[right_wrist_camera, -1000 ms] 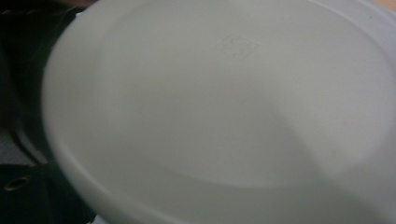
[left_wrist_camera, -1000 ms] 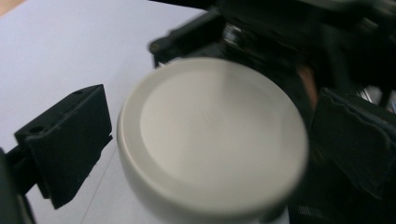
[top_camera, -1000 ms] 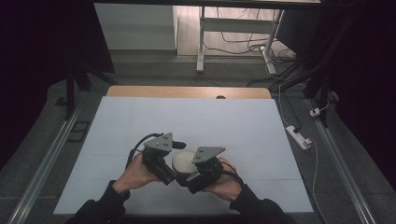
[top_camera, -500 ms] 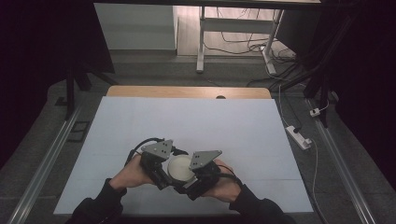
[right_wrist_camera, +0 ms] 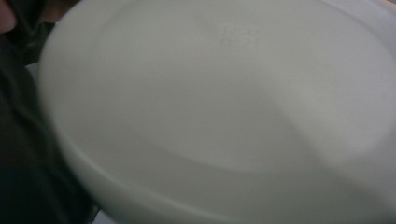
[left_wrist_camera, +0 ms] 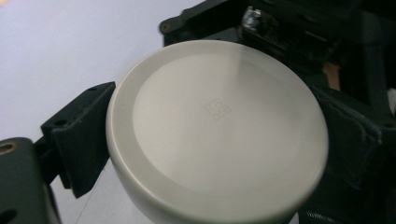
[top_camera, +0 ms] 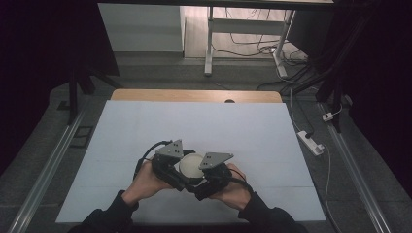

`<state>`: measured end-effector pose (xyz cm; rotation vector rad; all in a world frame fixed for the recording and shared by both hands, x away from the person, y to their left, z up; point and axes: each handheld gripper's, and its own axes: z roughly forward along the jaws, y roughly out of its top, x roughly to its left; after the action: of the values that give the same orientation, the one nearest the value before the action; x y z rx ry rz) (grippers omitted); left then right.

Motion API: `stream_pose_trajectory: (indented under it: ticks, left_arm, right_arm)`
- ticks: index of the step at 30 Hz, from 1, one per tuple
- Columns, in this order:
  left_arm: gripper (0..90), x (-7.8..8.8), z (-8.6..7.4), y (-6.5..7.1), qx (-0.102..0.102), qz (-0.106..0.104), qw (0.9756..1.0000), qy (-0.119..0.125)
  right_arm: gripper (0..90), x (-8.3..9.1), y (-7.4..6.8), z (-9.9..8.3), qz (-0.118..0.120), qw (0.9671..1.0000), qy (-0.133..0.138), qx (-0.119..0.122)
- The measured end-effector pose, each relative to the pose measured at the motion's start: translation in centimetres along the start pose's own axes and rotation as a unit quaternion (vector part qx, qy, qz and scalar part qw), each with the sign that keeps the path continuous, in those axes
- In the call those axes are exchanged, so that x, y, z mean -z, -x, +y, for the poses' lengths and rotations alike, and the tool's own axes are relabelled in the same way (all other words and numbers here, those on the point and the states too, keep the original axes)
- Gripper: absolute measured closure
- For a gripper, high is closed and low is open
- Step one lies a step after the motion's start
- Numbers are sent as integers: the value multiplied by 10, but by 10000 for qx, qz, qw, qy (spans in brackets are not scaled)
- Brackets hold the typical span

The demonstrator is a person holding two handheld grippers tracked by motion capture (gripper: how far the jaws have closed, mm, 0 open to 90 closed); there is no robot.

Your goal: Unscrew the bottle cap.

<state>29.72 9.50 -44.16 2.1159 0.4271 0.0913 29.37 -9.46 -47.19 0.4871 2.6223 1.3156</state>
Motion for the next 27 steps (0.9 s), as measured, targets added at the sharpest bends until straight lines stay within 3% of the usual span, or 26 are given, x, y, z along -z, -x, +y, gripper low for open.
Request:
stream_pose_trajectory:
  ticks: [3,7,12,16,17,19,23,27]
  left_arm:
    - [75,-3,1,3,63,148,9999,9]
    - [61,-2,1,0,-33,14,10000,24]
    - [19,13,2,-2,-482,-208,9986,49]
    - [23,18,-1,-6,-787,-747,9941,-31]
    - [23,18,-1,-6,-787,-747,9941,-31]
    - [32,15,-3,-4,-958,-1005,9903,-87]
    - [70,13,-4,-1,-1097,-1008,9887,-138]
    - [75,12,-4,-1,-955,-824,9920,-91]
  right_arm:
    - [67,0,2,-1,-80,10000,-17,-37]
    - [67,0,2,-1,-68,10000,-12,-26]
    - [67,1,0,0,136,9999,26,100]
    - [67,1,-3,0,442,9988,63,220]
    - [67,1,-4,1,519,9983,59,271]
    - [67,1,-8,2,640,9973,75,357]
    - [67,0,-12,2,744,9960,68,488]
    - [67,0,-10,2,668,9967,71,462]
